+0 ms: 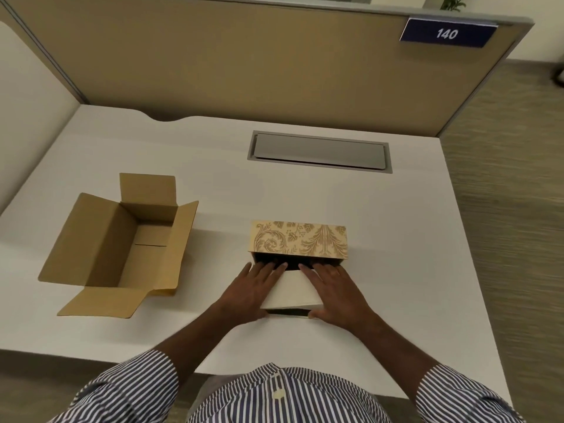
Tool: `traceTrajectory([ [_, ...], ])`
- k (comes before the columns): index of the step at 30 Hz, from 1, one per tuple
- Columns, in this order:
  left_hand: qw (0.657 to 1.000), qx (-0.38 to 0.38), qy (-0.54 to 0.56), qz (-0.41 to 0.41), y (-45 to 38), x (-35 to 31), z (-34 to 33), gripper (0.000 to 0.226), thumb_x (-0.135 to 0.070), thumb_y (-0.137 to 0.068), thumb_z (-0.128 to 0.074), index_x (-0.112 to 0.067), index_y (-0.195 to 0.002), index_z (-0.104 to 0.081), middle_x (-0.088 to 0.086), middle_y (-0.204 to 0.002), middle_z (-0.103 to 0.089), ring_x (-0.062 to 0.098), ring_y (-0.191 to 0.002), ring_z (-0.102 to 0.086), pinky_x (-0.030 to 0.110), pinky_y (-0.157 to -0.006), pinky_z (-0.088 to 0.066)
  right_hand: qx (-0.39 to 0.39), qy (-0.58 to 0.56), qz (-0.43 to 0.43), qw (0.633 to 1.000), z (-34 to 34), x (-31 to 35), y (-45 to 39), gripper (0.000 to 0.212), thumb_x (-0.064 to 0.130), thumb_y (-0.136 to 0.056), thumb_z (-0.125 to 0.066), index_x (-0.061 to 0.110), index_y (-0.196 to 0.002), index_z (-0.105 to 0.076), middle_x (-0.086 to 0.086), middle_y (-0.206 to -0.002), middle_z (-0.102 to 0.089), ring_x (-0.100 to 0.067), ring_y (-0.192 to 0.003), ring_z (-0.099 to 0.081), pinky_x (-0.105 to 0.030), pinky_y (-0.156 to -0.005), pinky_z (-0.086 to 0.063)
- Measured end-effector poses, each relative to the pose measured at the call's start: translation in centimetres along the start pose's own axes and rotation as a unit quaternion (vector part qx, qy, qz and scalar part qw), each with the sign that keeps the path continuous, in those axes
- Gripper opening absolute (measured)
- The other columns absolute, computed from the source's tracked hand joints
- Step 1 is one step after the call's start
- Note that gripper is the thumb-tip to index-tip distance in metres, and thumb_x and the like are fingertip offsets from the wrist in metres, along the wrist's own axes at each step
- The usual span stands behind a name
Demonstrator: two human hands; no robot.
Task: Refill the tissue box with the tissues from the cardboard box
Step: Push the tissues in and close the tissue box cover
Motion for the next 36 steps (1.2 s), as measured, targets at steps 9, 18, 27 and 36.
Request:
traceTrajectory([
  [9, 0.999, 0.028, -0.009, -0.031, -1.4, 0.5, 0.9, 0.115, -0.033, -0.077, -0.076, -0.021, -0.160, 0.002, 0.008, -0.157, -0.030, 0.030, -0.137, -0.038, 0.041, -0.109, -0.042, -0.001, 0.026, -0.066, 0.997, -0.9, 1.0, 0.2, 0.118, 0.056, -0.066, -0.082, 0.020, -0.160, -0.021, -0.010, -0.141, -0.051, -0.032, -0.129, -0.049, -0.053, -0.116, -0.033],
  [18, 0.999, 0.038, -0.008, -0.036, -2.0, 1.0, 0.7, 0.106, -0.025, -0.079, -0.074, -0.021, -0.160, -0.005, 0.008, -0.148, -0.039, 0.027, -0.124, -0.047, 0.038, -0.096, -0.046, 0.000, -0.001, -0.105, 0.995, -0.9, 1.5, 0.6, 0.102, 0.038, -0.070, -0.082, 0.016, -0.157, -0.032, -0.013, -0.132, -0.056, -0.034, -0.120, -0.055, -0.050, -0.111, -0.041],
  [27, 0.998, -0.020, -0.034, -0.055, -1.1, 0.7, 0.7, 0.116, -0.029, -0.073, -0.081, -0.017, -0.161, -0.006, 0.010, -0.157, -0.034, 0.034, -0.145, -0.032, 0.048, -0.116, -0.034, -0.019, 0.025, -0.089, 0.996, -1.1, 1.5, 0.8, 0.104, 0.043, -0.072, -0.082, 0.015, -0.158, -0.030, -0.015, -0.133, -0.056, -0.035, -0.123, -0.054, -0.052, -0.112, -0.039],
  [36, 0.995, -0.097, 0.018, -0.025, 2.0, -0.1, 0.8, 0.101, -0.069, -0.088, -0.051, -0.020, -0.161, 0.000, 0.007, -0.169, -0.011, 0.028, -0.156, -0.008, 0.051, -0.126, -0.015, -0.048, 0.021, -0.055, 0.997, -0.9, 2.2, 2.7, 0.112, 0.064, -0.082, -0.066, 0.010, -0.161, -0.007, -0.019, -0.168, -0.013, -0.035, -0.156, -0.011, -0.056, -0.122, -0.020],
])
Point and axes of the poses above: each hand's wrist, its own y-axis away from the middle knuckle, its own z-axis out of the back of the hand, x = y × z, the point moved 4 cm from there along -y, towards the middle knuckle
